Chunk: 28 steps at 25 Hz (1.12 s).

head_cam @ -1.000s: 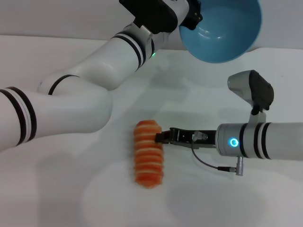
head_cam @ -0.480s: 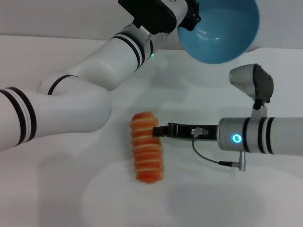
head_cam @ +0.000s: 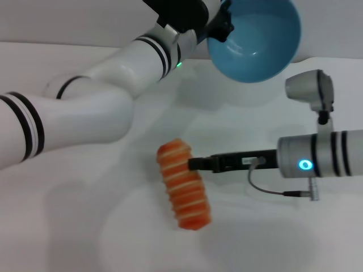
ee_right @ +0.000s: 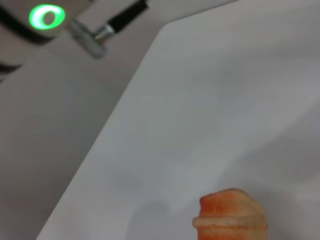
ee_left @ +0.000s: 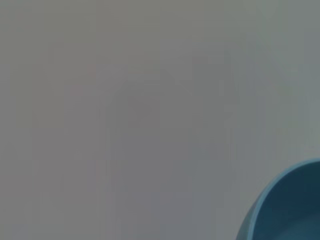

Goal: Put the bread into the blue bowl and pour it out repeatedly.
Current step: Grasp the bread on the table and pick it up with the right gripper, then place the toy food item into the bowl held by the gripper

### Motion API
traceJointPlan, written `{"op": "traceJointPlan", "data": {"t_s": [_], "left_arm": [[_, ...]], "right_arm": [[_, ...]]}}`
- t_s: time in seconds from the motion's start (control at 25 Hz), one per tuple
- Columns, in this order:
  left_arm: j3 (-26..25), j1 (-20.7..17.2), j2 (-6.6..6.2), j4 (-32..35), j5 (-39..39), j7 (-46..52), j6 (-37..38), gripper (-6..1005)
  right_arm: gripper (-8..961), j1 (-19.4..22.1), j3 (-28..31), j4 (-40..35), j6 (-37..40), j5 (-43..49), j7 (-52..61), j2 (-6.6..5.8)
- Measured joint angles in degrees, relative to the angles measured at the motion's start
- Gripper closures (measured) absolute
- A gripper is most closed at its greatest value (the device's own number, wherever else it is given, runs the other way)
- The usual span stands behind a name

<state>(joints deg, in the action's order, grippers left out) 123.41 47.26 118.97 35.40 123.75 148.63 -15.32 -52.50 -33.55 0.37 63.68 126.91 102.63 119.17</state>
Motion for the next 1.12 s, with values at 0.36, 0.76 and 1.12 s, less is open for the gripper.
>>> {"op": "traceJointPlan", "data": {"t_s": [0.36,0.76,1.12], "left_arm": [[-6.4,1.3,-0.11,-1.6,0.0,0.1,9.6,998],[-9.2,3.2,-0.05,-3.3,-0.1,0.1,16.7,999],[-9.0,4.8,-0.07,-0.7,-0.1,0.1,25.3,999]], "right_arm": [[921,6.7,-7.3,-17.1,13.4,1.3,-2.1,-0.09],[926,16.1,-6.0,-40.8,24.5,-7.1,-1.2,-0.34],[927,17.6,-4.7,-47.3,24.2,-10.7,0.6,-0.29]]}}
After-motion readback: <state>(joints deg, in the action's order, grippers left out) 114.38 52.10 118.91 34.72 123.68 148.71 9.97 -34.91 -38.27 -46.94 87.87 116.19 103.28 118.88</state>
